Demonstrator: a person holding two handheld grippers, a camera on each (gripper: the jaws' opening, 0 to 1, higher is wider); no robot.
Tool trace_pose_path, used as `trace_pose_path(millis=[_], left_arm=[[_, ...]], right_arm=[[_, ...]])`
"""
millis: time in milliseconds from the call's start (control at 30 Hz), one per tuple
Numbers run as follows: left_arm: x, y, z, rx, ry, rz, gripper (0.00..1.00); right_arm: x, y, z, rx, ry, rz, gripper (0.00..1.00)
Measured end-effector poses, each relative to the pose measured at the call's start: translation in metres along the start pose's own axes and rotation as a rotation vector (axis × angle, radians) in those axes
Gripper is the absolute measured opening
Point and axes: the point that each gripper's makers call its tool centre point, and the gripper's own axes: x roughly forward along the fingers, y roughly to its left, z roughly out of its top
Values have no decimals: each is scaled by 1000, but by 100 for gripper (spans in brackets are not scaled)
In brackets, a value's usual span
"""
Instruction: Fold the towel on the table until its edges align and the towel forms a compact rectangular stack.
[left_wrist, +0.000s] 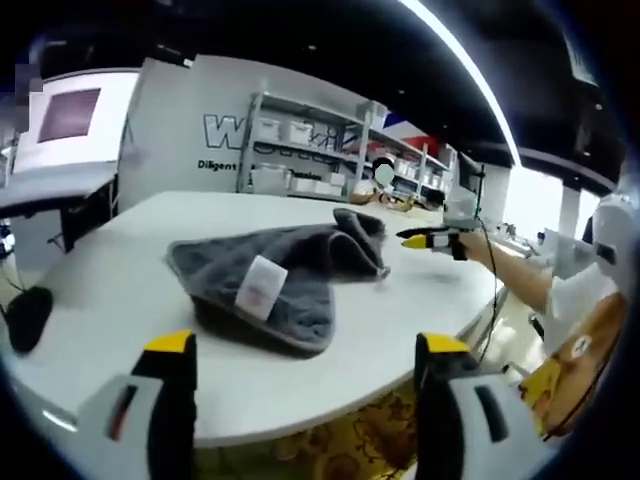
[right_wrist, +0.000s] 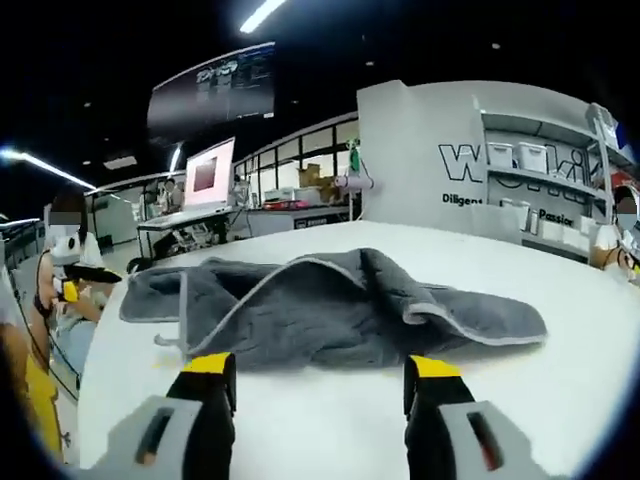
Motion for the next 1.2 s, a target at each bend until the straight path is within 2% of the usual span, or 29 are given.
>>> trace_pose_path(millis=[167,233,300,467,533,600,733,833,933,1000,1200], left_arm=[[-3,5,2,-9,-14,14,95],[-4,7,1,-16,-18,21,95],[-4,10,-1,-23,-18,26,95],[-5,15,-6,-40,-15,39,95],[-6,17,-7,-46,-14,45,95],[-7,19,-8,-51,-14,51,95],[-9,22,-9,-58,-17,62,95],[-9,23,-9,-59,-18,69,95],[-9,22,-8,-59,-22,64,95],[-8,21,-8,-56,-22,60,95],[-3,14,-4,-44,-25,40,95]], right_arm=[[34,-33,11,-2,33,-34,60],[45,-39,14,-8,46,-40,59],[56,-53,16,-28,77,-74,59],[72,-68,23,-28,91,-107,53],[77,-78,28,-1,82,-133,47],[78,-87,29,1,85,-176,38],[83,-98,31,-1,101,-209,23],[79,-104,36,7,102,-232,4],[70,-97,40,64,89,-212,3],[60,-93,43,69,88,-198,2],[-2,-89,71,42,17,-196,2]])
